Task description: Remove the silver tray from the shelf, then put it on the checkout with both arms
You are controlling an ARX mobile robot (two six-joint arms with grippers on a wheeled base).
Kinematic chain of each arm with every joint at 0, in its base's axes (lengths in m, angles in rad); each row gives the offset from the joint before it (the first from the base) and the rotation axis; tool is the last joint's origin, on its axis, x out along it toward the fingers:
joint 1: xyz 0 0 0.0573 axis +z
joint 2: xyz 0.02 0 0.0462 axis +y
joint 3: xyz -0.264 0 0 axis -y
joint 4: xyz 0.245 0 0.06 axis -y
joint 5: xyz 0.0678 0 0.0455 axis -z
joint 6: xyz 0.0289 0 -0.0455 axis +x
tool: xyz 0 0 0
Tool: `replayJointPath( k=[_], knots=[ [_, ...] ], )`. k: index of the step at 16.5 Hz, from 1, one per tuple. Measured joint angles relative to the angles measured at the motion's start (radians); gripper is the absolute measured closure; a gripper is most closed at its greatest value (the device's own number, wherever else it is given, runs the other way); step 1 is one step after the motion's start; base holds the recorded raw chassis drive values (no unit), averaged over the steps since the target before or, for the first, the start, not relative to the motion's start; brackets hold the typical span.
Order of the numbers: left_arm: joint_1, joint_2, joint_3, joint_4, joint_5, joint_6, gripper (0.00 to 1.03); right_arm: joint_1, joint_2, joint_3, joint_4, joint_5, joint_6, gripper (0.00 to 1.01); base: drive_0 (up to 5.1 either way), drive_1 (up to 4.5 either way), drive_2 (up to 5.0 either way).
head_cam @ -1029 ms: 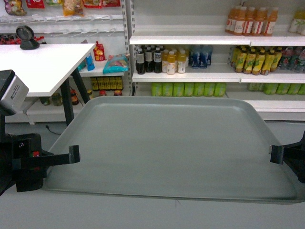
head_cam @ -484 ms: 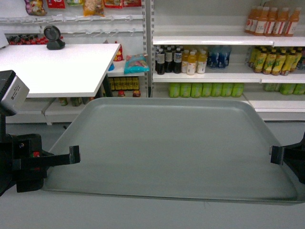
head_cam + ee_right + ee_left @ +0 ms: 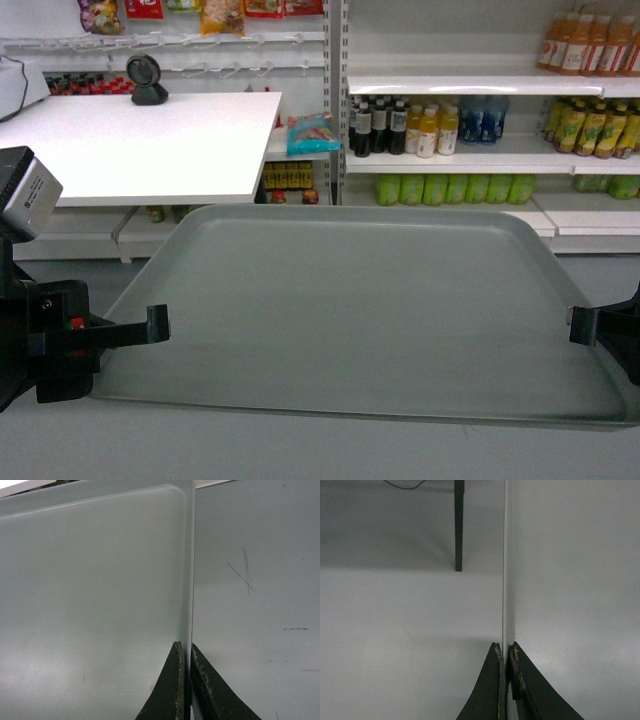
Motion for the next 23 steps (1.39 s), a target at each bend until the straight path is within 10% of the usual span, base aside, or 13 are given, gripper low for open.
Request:
replayJointPath(
  k=[23],
  knots=[
    [0.0,0.0,0.0,0.0,0.0,0.0,1.0,0.0,0.0,0.0,0.001,0.002,0.0,0.98,-5.0,2.4,2.4]
  ],
)
